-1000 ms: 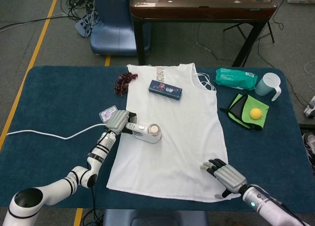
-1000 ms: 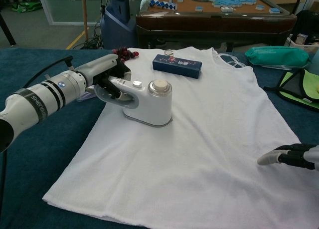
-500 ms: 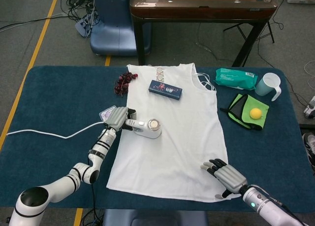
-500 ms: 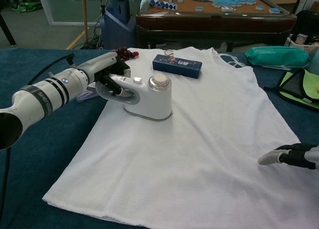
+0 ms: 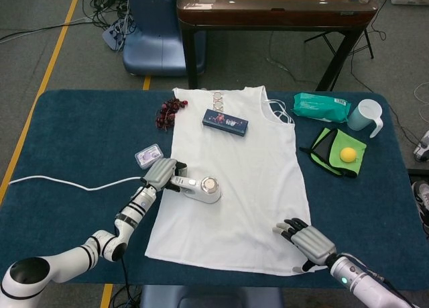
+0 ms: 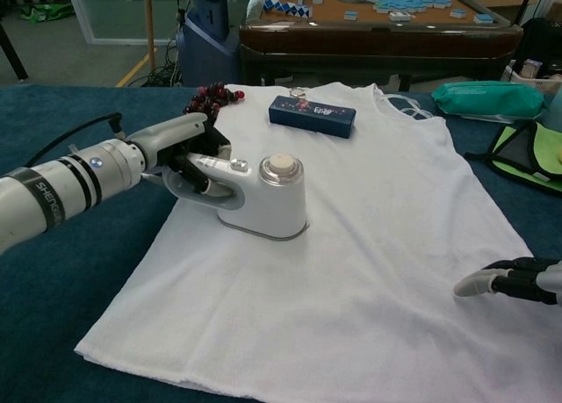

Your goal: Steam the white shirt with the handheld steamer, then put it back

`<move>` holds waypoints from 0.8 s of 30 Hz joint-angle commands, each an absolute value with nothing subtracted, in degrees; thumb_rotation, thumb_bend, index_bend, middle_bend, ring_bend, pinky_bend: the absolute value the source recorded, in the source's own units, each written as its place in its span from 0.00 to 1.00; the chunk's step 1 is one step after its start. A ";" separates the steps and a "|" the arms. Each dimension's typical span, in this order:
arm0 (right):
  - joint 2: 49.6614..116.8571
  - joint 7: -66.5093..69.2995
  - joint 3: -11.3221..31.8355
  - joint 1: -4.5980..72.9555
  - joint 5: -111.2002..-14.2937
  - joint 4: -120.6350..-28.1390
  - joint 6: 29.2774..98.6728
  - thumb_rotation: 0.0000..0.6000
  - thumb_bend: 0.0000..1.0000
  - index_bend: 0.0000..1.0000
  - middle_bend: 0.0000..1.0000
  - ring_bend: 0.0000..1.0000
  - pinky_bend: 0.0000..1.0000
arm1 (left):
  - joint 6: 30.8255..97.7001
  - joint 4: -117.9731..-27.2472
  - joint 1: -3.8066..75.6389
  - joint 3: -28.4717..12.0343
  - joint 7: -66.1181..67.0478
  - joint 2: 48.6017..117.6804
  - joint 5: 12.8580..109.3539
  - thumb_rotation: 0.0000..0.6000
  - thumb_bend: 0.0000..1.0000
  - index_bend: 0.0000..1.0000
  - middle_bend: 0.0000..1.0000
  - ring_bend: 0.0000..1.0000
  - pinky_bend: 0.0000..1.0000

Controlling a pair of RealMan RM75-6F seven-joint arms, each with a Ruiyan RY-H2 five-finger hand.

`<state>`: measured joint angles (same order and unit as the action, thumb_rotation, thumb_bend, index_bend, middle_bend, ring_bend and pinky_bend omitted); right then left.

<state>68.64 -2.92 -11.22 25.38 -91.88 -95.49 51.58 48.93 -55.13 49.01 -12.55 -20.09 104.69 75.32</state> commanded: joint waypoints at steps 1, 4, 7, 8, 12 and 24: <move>68.55 -2.88 -11.31 25.39 -92.07 -95.56 51.64 0.95 0.00 0.00 0.09 0.00 0.00 | 50.13 -58.11 47.78 -10.75 -19.25 103.15 76.97 1.00 0.19 0.89 0.68 0.55 0.57; 68.35 -2.84 -11.48 25.34 -92.38 -95.71 51.81 0.95 0.00 0.00 0.09 0.00 0.00 | 51.30 -60.41 47.05 -9.67 -18.48 102.24 78.18 1.00 0.19 0.89 0.68 0.55 0.57; 68.16 -2.75 -11.65 25.20 -92.59 -95.77 52.05 0.95 0.00 0.00 0.09 0.00 0.00 | 52.52 -62.76 46.29 -8.70 -17.76 101.37 79.27 1.00 0.19 0.89 0.68 0.55 0.57; 68.08 -2.69 -11.72 25.12 -92.66 -95.79 52.16 0.95 0.00 0.00 0.09 0.00 0.00 | 52.96 -63.56 45.98 -8.30 -17.43 101.07 79.67 1.00 0.19 0.89 0.68 0.55 0.57; 67.84 -2.48 -11.94 24.94 -93.04 -95.84 52.52 0.95 0.00 0.00 0.09 0.00 0.00 | 54.40 -65.37 45.13 -7.31 -16.36 100.41 80.78 1.00 0.18 0.89 0.68 0.55 0.57; 66.98 -1.70 -12.20 24.27 -93.86 -96.00 54.07 0.95 0.00 0.00 0.09 0.00 0.00 | 53.74 -68.98 44.03 -6.29 -15.35 98.24 80.61 1.00 0.19 0.89 0.68 0.55 0.57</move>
